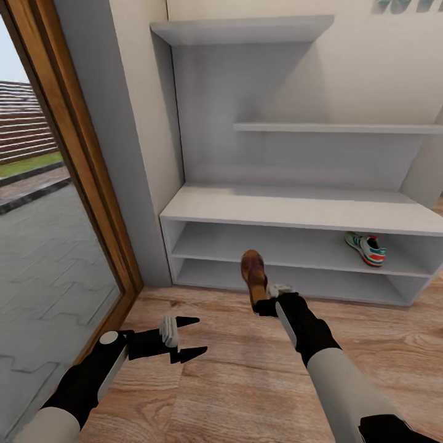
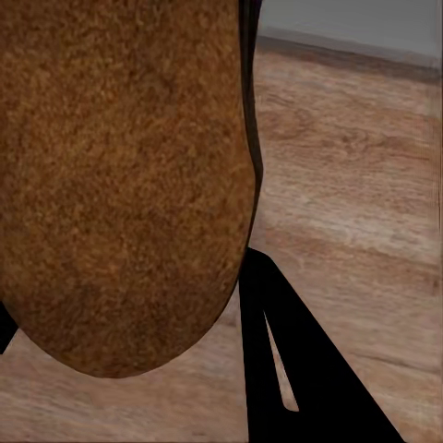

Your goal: Pick up the two gym shoes and the two sandals from the corridor floor and place them onto the hallstand (shoe rack) in the corridor, making sure they are on the rack and not on the floor. Arrange them so the two gym shoes are next to each other and the two sandals are next to each other.

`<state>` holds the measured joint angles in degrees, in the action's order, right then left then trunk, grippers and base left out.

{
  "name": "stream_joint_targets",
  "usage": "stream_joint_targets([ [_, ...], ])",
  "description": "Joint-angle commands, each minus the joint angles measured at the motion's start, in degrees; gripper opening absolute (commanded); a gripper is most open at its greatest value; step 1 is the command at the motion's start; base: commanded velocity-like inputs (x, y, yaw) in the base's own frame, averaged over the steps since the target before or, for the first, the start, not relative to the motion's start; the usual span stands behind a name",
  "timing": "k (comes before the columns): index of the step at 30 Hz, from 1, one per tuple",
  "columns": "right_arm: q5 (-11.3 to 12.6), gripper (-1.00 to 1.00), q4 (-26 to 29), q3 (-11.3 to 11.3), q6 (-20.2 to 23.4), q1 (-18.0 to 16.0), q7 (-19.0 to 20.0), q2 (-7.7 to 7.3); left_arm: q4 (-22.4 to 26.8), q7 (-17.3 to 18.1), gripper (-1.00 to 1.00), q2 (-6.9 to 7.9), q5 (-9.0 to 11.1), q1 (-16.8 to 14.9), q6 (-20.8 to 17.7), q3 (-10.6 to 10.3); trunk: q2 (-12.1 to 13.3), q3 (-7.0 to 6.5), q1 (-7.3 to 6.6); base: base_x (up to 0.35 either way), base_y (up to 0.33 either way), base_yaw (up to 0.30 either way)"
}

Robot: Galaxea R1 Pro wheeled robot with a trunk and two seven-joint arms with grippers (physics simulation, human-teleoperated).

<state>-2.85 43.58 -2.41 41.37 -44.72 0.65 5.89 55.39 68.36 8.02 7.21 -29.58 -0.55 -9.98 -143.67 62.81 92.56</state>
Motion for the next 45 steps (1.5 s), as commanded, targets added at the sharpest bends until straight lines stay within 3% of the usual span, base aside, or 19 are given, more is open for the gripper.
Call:
stream_joint_targets([
  [1,-0.1,-1.0,-0.2,0.0,-0.9,0.0,0.1,0.0,0.0,0.0,1.0,0.07,0.4,0.0,-0.1,-0.2,0.0,0.05,-0.01,0.0,0.0,0.007],
  [3,-0.1,-1.0,-3.8,0.0,-7.0,0.0,0.1,-0.02,0.0,0.0,1.0,0.06,0.4,0.0,-0.1,-0.2,0.0,0.06,-0.01,0.0,0.0,0.004],
  [9,0.2,-1.0,-11.8,0.1,-12.8,0.0,0.1,-0.08,0.0,0.0,1.0,0.06,0.4,0.0,-0.1,-0.2,0.0,0.06,-0.01,0.0,0.0,0.001],
  [35,0.3,-1.0,-13.4,0.3,-13.4,0.0,0.0,-0.17,0.1,0.1,1.0,0.02,0.5,0.0,-0.1,-0.3,0.0,0.06,-0.01,0.004,0.0,0.0],
  [45,0.3,-1.0,-13.3,0.4,-13.4,0.0,0.1,-0.18,0.1,0.1,1.0,-0.87,0.5,0.0,-0.8,-0.4,0.0,0.06,-0.01,0.17,0.0,0.0],
])
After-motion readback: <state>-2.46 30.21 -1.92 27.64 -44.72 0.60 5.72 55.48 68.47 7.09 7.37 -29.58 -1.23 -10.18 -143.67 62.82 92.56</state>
